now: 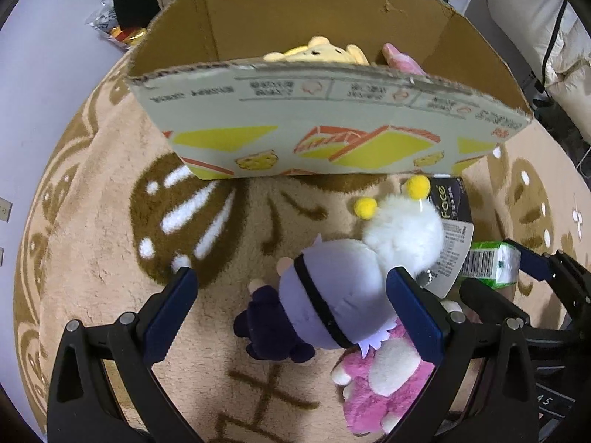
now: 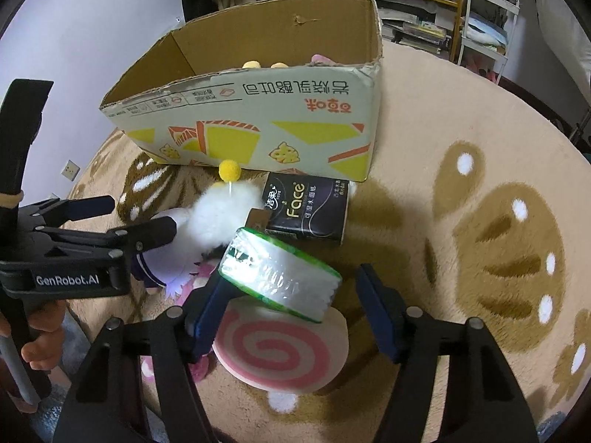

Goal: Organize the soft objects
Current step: 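Grasp the purple-white plush doll with the left gripper while the right grasps the green tissue pack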

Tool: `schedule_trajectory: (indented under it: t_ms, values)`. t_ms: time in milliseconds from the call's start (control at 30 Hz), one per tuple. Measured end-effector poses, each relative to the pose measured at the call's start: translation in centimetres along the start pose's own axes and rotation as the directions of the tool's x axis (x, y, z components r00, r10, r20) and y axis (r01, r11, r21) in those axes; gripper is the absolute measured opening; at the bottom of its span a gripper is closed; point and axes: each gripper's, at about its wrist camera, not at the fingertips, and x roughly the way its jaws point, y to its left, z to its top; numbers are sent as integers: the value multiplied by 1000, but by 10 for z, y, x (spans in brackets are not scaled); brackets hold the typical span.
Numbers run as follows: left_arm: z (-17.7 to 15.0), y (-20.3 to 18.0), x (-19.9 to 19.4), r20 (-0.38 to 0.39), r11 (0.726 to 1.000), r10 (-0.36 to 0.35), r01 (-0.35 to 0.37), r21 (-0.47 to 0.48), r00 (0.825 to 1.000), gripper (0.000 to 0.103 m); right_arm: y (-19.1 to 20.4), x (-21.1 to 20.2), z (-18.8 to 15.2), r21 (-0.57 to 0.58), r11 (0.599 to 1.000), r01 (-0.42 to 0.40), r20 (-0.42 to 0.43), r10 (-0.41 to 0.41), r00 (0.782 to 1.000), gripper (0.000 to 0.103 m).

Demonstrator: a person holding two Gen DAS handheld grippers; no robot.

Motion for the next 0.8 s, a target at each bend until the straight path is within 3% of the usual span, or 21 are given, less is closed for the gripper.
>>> schedule_trajectory:
  t_ms: [433,800]
  values:
    - [-1,-7,20,-33,999,-35,34,-18,999,101,6,6,-1,-30,999,12,-22,-13,1000,72]
    - [4,0,16,2,999,-52,52,4,999,101,5,5,-2,-34,999,12,-23,-12,1000,72]
